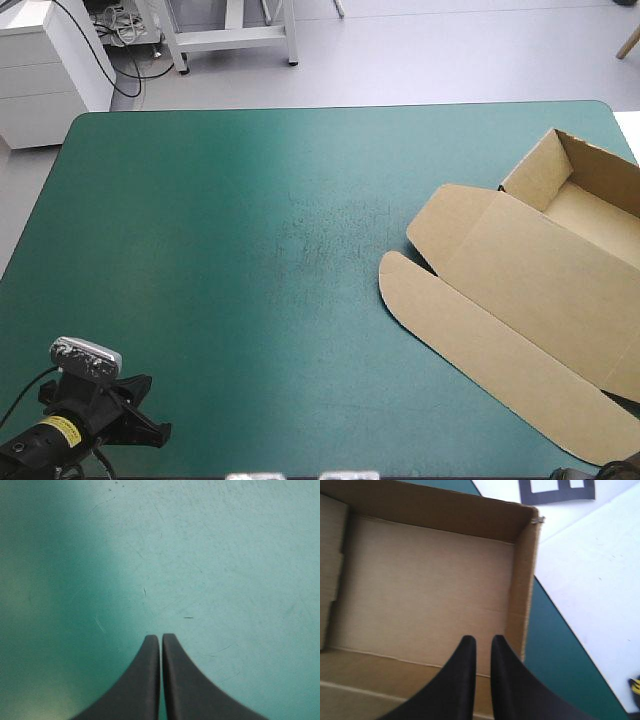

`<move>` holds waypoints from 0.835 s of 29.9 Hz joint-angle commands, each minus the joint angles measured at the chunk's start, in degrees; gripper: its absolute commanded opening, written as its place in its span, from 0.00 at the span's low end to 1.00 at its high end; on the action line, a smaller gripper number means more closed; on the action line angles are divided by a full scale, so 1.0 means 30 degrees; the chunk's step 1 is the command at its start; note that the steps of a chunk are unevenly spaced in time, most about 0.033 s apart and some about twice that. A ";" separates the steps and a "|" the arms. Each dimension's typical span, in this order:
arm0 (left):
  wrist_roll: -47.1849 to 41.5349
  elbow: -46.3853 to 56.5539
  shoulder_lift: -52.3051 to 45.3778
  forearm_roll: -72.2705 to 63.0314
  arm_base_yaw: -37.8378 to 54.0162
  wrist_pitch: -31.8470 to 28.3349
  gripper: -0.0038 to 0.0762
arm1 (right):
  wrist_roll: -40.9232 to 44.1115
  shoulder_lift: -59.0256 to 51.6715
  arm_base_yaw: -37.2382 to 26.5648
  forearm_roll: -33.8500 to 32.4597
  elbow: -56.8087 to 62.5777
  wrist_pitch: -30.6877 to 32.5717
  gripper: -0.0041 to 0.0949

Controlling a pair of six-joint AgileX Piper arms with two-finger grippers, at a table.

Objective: Fold the box

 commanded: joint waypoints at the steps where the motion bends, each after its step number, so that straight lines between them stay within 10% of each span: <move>1: -0.0044 -0.0524 0.0200 -0.0121 -0.0064 -0.1028 0.04 | -0.1229 -0.2066 -0.0193 0.2467 -0.0397 -0.0496 0.04; 25: -0.0044 -0.0489 0.0200 -0.0693 -0.0064 -0.1190 0.04 | -0.2251 -1.5818 0.7485 0.1839 1.3310 -0.1163 0.04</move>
